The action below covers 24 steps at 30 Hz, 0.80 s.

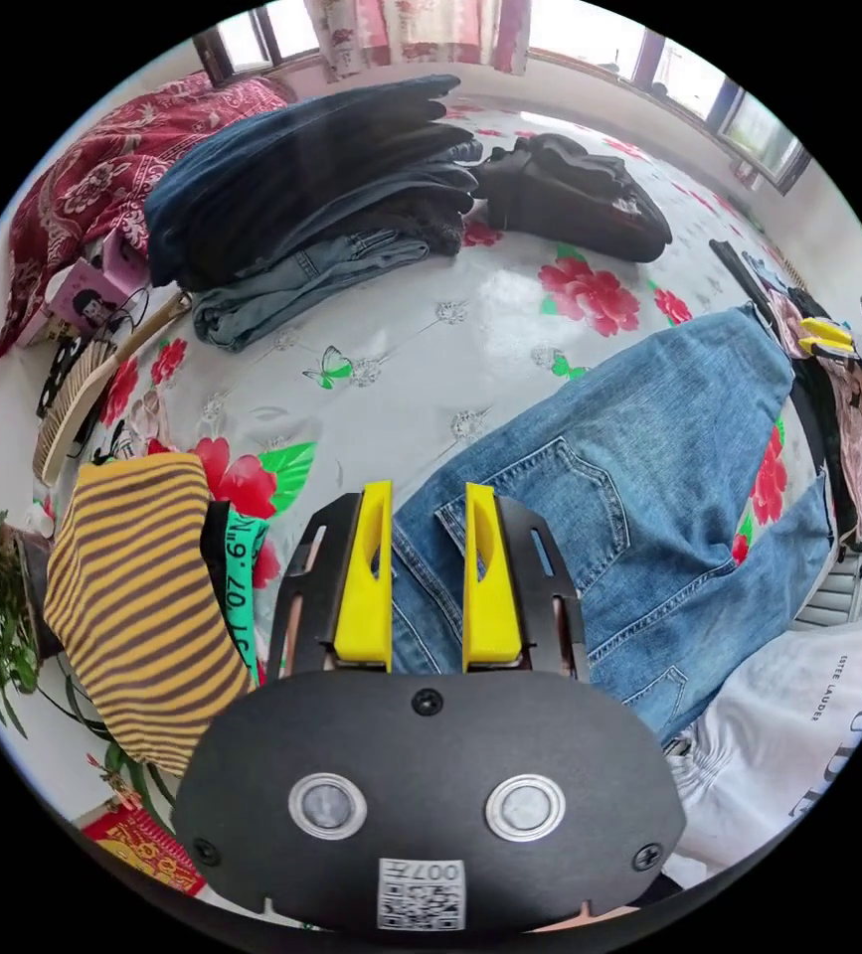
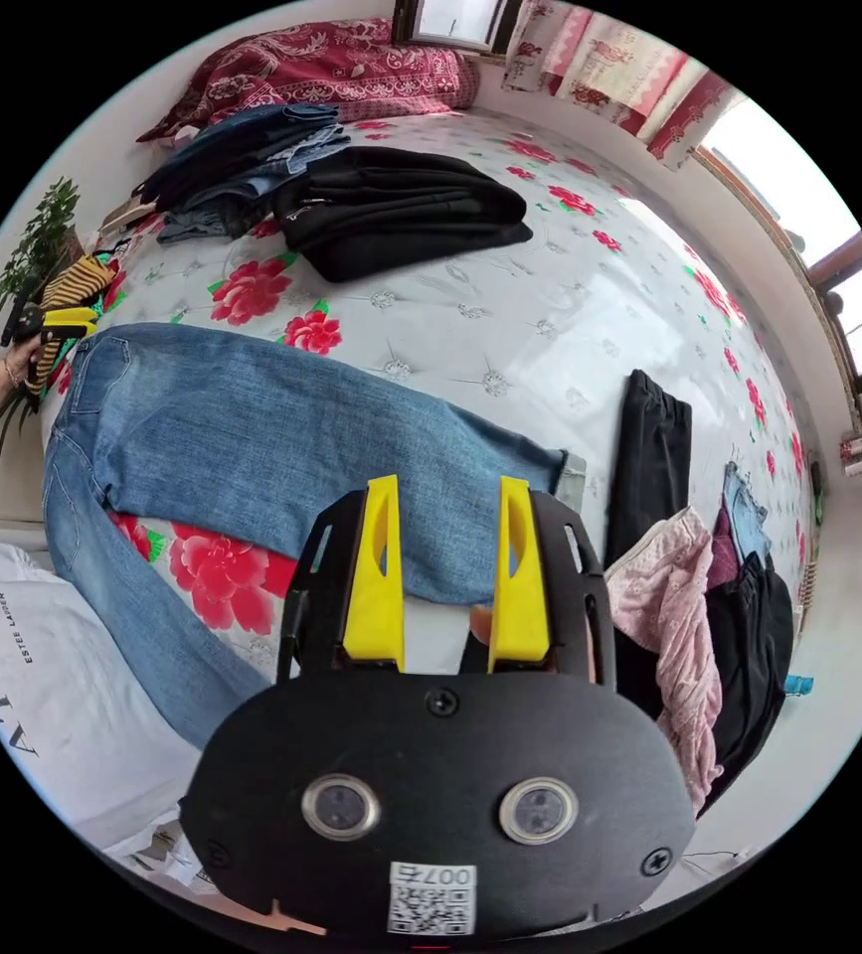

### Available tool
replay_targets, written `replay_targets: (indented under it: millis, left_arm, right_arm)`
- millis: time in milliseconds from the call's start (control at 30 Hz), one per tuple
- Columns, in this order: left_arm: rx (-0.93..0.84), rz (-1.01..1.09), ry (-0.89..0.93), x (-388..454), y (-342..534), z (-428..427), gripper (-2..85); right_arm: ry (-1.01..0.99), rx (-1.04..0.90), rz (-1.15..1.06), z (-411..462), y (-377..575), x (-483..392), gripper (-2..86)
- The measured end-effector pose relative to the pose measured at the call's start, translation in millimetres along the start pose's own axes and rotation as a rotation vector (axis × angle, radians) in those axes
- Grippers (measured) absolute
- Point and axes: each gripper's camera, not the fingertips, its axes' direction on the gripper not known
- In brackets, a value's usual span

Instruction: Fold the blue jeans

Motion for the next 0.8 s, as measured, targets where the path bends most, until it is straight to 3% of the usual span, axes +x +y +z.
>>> replay_targets:
  millis: [167, 300, 333, 367, 467, 600, 800]
  left_arm:
    - [-0.191, 0.133, -0.050, 12.4, -39.2, 54.0, 11.1]
    - [-0.210, 0.199, -0.016, 16.2, -51.6, 55.7, 7.8]
    - [-0.200, 0.218, -0.003, 17.8, -51.8, 54.9, 3.0]
    - [-0.198, 0.215, -0.004, 18.7, -51.8, 55.8, 0.6]
    - [-0.202, 0.170, 0.005, 15.2, -54.3, 55.2, -0.6]
    - [-0.130, 0.140, 0.018, 8.3, -45.4, 22.5, -0.9]
    - [0.086, 0.137, -0.005, 9.7, 8.9, -91.0, -1.0]
  right_arm:
    - [0.039, -0.128, -0.050, 58.6, -62.0, 37.7, 8.8]
    - [0.069, -0.250, -0.127, 108.9, -90.5, 42.9, 7.1]
    - [0.056, -0.315, -0.171, 124.0, -93.2, 39.9, 6.2]
    - [0.003, -0.245, -0.203, 118.0, -94.4, 39.6, 5.0]
    - [-0.007, -0.276, -0.156, 114.8, -96.0, 44.3, 1.5]
    - [0.050, -0.108, -0.142, 57.0, -73.6, 46.2, 0.2]
    - [0.130, 0.241, -0.083, -103.3, 31.6, 31.9, -0.2]
